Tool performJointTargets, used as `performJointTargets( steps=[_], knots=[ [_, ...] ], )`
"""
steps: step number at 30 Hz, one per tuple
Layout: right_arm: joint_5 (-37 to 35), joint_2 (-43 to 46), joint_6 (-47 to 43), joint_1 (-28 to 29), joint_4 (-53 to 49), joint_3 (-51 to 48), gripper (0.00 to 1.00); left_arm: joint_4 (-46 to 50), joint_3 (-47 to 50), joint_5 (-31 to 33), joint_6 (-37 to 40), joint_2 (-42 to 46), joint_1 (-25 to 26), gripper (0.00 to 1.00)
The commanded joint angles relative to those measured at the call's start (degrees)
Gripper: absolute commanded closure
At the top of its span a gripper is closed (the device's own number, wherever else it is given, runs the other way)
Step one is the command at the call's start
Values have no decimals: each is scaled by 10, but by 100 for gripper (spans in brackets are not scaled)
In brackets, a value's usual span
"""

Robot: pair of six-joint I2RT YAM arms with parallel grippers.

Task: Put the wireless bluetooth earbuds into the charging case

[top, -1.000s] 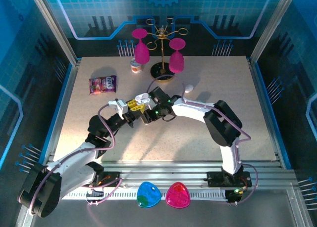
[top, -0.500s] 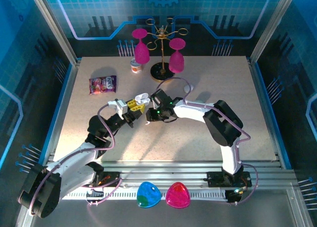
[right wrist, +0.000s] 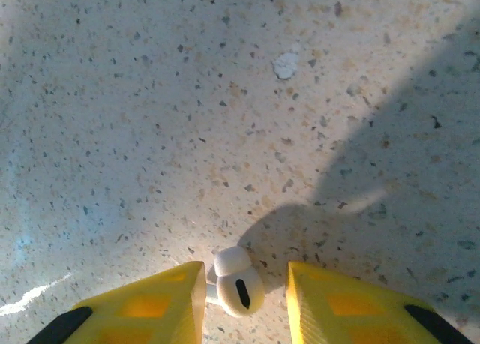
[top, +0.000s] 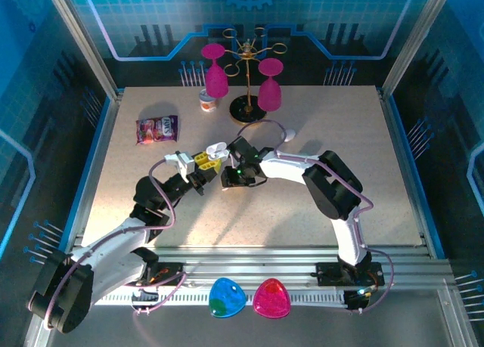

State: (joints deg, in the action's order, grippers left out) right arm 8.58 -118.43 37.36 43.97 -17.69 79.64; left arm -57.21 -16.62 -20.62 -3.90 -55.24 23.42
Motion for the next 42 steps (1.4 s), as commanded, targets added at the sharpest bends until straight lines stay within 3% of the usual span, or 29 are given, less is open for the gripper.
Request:
performJointTargets(
  steps=[1,12,24,31,39,42],
  knots=[
    [14,-14,-10,10,-21,19,66,-17,0,-8,8,-4,0,96],
    [15,-32,-18,11,-32,28,67,-23,-2,-9,6,-9,-1,96],
    [-4,-14,-28,12,-27,16,79,-18,2,0,5,-8,0,96],
    [-79,118,-44,-5,85,-108,81,-2,1,6,4,-5,-1,96],
    [-204,309,-199,-20,142,-227,85,42,-14,-14,5,-13,0,96],
    [-190,372,-270,-19,145,-244,86,58,-21,-26,8,-24,-1,96]
  ],
)
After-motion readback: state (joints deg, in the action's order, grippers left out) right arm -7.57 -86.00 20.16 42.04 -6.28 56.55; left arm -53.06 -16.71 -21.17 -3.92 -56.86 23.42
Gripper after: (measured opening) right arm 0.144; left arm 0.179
